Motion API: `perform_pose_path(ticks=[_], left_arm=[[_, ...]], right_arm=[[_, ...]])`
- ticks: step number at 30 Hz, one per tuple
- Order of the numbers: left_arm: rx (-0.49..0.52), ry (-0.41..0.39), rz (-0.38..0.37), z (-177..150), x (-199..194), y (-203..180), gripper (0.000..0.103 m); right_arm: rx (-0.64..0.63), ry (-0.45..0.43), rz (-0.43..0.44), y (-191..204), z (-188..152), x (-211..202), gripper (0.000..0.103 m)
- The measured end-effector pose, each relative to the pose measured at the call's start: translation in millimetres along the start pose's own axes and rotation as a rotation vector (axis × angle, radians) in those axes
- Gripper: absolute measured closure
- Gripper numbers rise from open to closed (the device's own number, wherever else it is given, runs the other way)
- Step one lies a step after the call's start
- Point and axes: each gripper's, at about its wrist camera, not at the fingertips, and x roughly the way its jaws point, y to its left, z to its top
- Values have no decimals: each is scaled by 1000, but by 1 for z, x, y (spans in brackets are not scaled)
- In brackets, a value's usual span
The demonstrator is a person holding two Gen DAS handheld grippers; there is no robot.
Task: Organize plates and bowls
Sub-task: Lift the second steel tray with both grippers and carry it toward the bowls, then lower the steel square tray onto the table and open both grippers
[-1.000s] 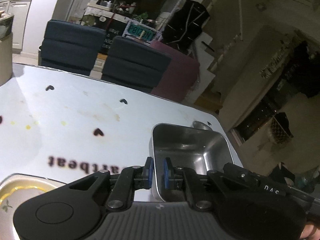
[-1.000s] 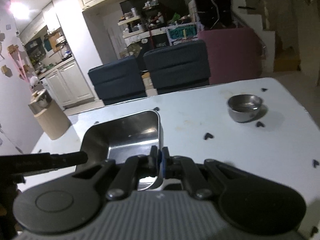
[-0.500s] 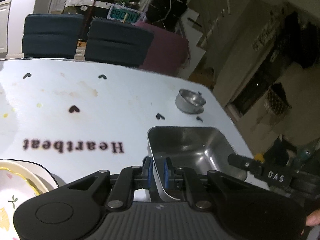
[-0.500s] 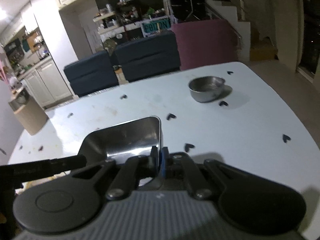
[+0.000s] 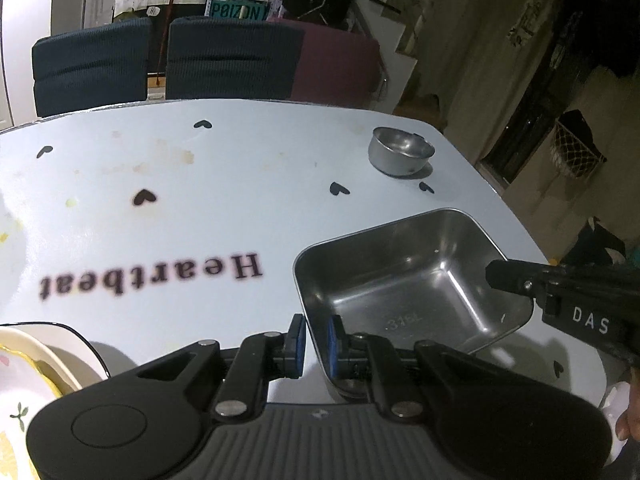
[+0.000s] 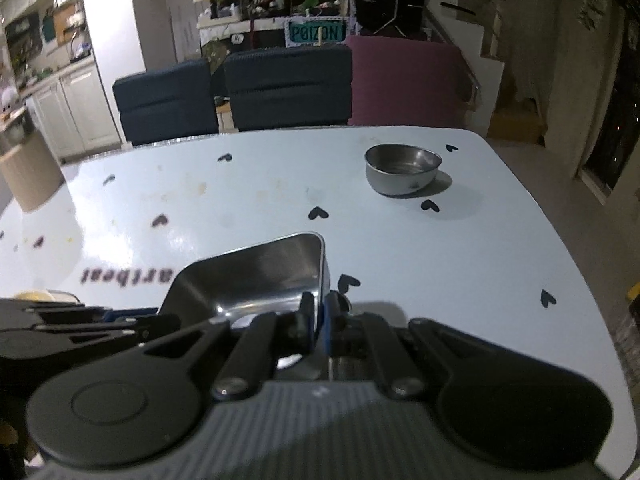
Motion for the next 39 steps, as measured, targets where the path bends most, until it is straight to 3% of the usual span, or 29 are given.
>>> perform_pose_path(ticks=[12,39], left_arm=[[41,23,-9,-6,14,-7,92],[52,59,16,-8,21,0,71]], right_arm=[[-43,58,-36,-7,-3,16,99],[-57,226,-59,-20,-11,52,99]])
